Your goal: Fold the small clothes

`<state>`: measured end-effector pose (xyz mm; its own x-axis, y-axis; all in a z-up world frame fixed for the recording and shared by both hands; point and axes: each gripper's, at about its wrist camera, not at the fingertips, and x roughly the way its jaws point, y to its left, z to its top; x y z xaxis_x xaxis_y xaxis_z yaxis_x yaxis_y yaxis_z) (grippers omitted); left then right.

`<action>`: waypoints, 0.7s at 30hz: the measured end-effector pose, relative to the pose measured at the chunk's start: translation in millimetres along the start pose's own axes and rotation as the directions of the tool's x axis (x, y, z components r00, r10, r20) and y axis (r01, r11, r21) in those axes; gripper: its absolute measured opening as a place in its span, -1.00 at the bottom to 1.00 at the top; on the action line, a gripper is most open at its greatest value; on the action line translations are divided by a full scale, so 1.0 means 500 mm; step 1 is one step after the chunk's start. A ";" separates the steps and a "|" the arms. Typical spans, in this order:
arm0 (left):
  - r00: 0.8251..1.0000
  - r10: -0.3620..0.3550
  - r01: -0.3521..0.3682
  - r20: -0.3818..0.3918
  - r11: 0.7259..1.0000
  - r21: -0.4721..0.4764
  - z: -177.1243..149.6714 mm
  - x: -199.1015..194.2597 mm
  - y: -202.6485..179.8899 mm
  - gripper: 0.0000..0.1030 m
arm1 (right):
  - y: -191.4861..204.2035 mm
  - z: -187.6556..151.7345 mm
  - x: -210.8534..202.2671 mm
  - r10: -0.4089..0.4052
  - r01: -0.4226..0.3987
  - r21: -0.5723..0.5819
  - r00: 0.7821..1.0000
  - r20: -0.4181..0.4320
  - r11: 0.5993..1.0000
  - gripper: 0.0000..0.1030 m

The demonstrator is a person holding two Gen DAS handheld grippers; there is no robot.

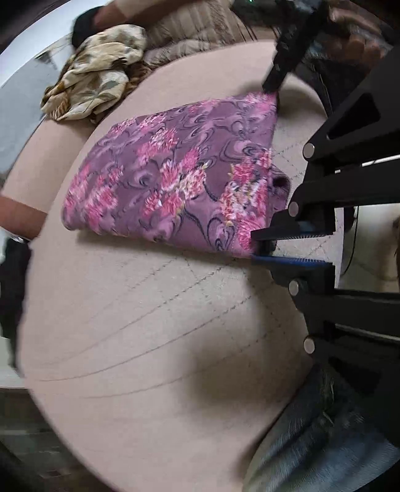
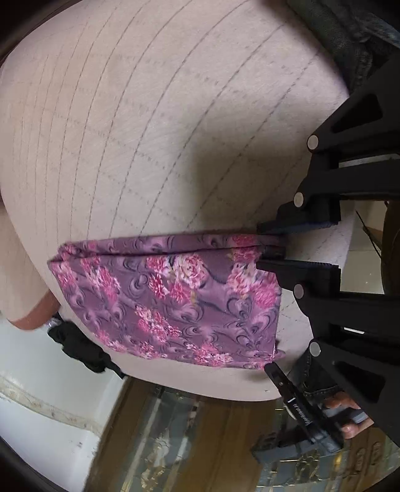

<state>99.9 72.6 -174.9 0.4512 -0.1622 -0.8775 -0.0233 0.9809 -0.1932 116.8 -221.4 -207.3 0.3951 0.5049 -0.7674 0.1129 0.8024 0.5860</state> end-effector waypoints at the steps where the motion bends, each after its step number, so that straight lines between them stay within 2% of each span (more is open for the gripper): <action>1: 0.999 0.012 -0.013 0.032 1.000 0.027 -0.007 -0.016 -0.013 -0.57 | 0.005 -0.015 -0.028 0.018 -0.018 0.005 0.999 0.027 1.000 -0.56; 3: 0.993 0.053 -0.061 0.104 0.995 0.077 -0.032 -0.063 -0.035 0.25 | 0.015 -0.035 -0.067 0.001 -0.001 0.003 0.998 0.067 1.000 0.05; 4: 0.986 0.082 -0.095 0.144 0.992 0.083 -0.045 -0.087 -0.043 0.33 | 0.026 -0.055 -0.097 -0.022 0.023 -0.010 0.995 0.101 1.000 0.17; 6: 0.974 0.105 -0.124 0.203 0.989 0.085 -0.064 -0.131 -0.053 0.34 | 0.044 -0.084 -0.135 -0.045 0.051 -0.037 0.989 0.138 0.998 0.24; 10: 0.968 0.085 -0.106 0.238 0.991 0.079 -0.072 -0.204 -0.085 0.39 | 0.097 -0.134 -0.204 -0.090 0.109 -0.091 0.978 0.190 0.990 0.35; 12: 0.959 0.080 -0.106 0.272 0.991 0.082 -0.075 -0.252 -0.103 0.48 | 0.129 -0.146 -0.231 -0.126 0.155 -0.123 0.968 0.219 0.980 0.40; 13: 0.954 0.081 -0.111 0.290 0.990 0.091 -0.078 -0.270 -0.112 0.51 | 0.156 -0.154 -0.252 -0.158 0.198 -0.150 0.957 0.245 0.969 0.41; 17: 0.929 0.099 -0.152 0.356 0.981 0.123 -0.089 -0.344 -0.154 0.57 | 0.231 -0.178 -0.316 -0.190 0.275 -0.226 0.922 0.336 0.934 0.47; 19: 0.907 0.118 -0.182 0.404 0.976 0.122 -0.093 -0.382 -0.165 0.57 | 0.270 -0.191 -0.350 -0.205 0.326 -0.257 0.892 0.404 0.910 0.50; 21: 0.891 0.128 -0.203 0.436 0.970 0.130 -0.097 -0.409 -0.174 0.57 | 0.301 -0.199 -0.376 -0.201 0.349 -0.278 0.871 0.447 0.895 0.54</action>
<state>-33.5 15.0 0.2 0.7879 0.0277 -0.6152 0.0022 0.9989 0.0477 -31.3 -163.9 -0.5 0.7293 0.1361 -0.6705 -0.0140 0.9828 0.1842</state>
